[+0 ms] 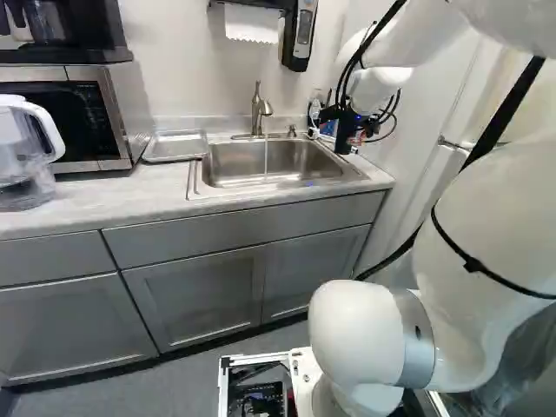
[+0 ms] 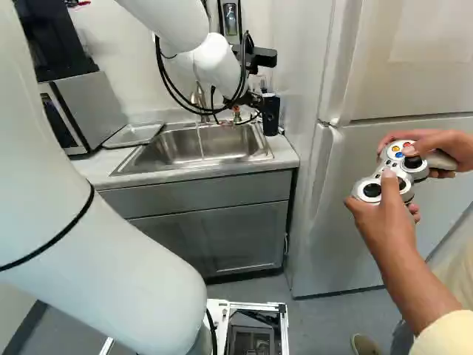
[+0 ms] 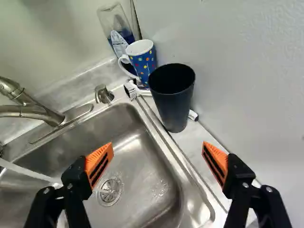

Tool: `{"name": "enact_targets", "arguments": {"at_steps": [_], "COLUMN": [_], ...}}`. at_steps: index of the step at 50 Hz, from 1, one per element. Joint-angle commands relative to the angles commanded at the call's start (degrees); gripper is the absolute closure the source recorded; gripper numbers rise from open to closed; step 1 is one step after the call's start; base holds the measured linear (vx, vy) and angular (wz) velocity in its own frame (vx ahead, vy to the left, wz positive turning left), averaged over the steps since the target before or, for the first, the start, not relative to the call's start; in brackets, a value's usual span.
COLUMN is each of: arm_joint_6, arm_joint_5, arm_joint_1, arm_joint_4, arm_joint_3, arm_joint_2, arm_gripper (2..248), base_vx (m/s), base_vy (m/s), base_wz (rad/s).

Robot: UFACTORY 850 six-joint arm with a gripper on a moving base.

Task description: Rinse the cup and place it in the tray

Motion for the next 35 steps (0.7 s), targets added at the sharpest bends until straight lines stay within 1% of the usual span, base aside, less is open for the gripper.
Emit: {"name": "enact_targets", "arguments": {"at_steps": [19, 35], "arm_joint_6": [0.0, 0.0], "arm_joint_5": [1.7, 3.1], "arm_joint_1": [0.0, 0.5], "arm_joint_4": [4.3, 8.0], "arm_joint_3": [0.1, -2.9], "arm_joint_2": [-1.4, -4.4], "arm_gripper": [3, 3], "base_vx": [0.0, 0.0], "base_vy": [0.0, 0.0], "base_wz": [0.0, 0.0]}}
